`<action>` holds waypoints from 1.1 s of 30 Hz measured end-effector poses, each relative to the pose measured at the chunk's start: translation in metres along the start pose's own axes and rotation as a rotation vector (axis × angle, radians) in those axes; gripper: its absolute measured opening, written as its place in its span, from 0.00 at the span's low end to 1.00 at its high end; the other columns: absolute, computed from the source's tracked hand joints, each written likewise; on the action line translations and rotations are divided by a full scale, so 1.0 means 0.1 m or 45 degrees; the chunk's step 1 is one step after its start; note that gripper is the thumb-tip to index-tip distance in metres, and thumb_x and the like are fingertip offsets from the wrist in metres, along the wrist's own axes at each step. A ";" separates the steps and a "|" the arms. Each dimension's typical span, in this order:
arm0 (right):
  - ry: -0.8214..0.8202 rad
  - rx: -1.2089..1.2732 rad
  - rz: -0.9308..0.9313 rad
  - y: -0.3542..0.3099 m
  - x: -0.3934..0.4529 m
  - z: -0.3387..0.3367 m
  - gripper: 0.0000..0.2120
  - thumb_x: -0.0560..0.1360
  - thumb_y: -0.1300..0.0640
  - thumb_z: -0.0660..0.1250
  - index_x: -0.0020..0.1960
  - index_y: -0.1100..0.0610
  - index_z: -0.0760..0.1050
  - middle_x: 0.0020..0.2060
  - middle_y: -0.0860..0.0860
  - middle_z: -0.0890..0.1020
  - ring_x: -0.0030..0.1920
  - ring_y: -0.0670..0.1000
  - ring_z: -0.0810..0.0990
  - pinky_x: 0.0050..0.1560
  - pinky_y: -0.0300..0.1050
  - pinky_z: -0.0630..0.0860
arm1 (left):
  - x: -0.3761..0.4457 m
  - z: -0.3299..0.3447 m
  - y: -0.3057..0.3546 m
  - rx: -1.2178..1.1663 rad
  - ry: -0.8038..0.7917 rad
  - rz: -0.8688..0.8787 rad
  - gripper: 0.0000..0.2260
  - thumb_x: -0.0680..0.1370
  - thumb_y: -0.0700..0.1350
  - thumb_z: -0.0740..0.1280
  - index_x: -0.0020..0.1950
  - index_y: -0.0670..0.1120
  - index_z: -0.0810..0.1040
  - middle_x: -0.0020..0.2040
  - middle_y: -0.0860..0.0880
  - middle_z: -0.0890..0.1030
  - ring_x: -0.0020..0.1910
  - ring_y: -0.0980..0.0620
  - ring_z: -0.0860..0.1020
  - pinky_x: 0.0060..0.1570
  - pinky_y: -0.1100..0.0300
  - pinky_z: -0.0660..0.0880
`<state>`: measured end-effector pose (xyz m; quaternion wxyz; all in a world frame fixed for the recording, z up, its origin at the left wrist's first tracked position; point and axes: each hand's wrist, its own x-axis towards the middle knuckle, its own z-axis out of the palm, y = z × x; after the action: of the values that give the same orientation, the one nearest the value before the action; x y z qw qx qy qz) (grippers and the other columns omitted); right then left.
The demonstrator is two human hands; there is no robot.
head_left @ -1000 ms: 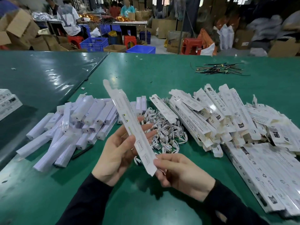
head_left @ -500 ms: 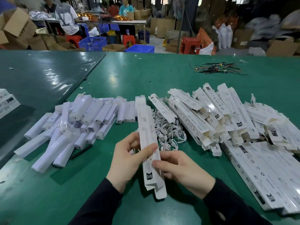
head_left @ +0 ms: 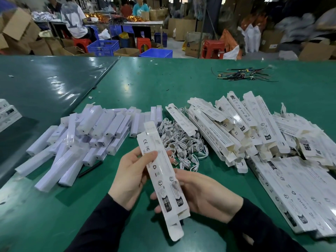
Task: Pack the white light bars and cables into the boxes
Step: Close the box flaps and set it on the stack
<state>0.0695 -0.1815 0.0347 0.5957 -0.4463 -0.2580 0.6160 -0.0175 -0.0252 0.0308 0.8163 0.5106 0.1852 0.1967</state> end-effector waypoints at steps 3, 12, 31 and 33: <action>0.110 -0.146 -0.055 0.04 0.02 0.04 0.14 0.77 0.51 0.64 0.59 0.56 0.72 0.43 0.58 0.84 0.39 0.55 0.84 0.42 0.48 0.82 | -0.02 0.03 -0.05 0.065 -0.005 -0.003 0.16 0.69 0.44 0.70 0.55 0.40 0.81 0.51 0.38 0.85 0.45 0.43 0.84 0.40 0.57 0.81; 0.016 -0.033 -0.091 0.12 0.04 0.12 0.02 0.73 0.60 0.60 0.45 0.57 0.67 0.29 0.56 0.80 0.28 0.53 0.80 0.33 0.42 0.77 | -0.05 0.06 -0.02 -0.176 -0.204 -0.023 0.32 0.55 0.54 0.85 0.55 0.43 0.84 0.48 0.38 0.84 0.45 0.43 0.84 0.41 0.54 0.81; 0.679 -0.934 -0.648 0.05 -0.02 -0.01 0.31 0.65 0.55 0.76 0.64 0.36 0.71 0.48 0.43 0.76 0.33 0.52 0.79 0.34 0.51 0.75 | -0.10 0.15 -0.17 0.347 -0.056 0.269 0.21 0.65 0.43 0.78 0.54 0.55 0.77 0.43 0.41 0.86 0.38 0.44 0.84 0.36 0.55 0.81; 0.645 -0.899 -0.586 0.07 -0.01 0.00 0.35 0.63 0.58 0.78 0.63 0.35 0.69 0.47 0.39 0.76 0.32 0.49 0.77 0.33 0.47 0.74 | -0.10 0.15 -0.20 0.396 -0.063 0.270 0.21 0.65 0.44 0.78 0.55 0.55 0.77 0.43 0.41 0.86 0.39 0.43 0.84 0.39 0.52 0.81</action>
<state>0.0663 -0.1837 0.0292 0.5727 -0.6882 -0.3899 0.2155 -0.0158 -0.0490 0.0198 0.7066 0.6519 0.1385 0.2380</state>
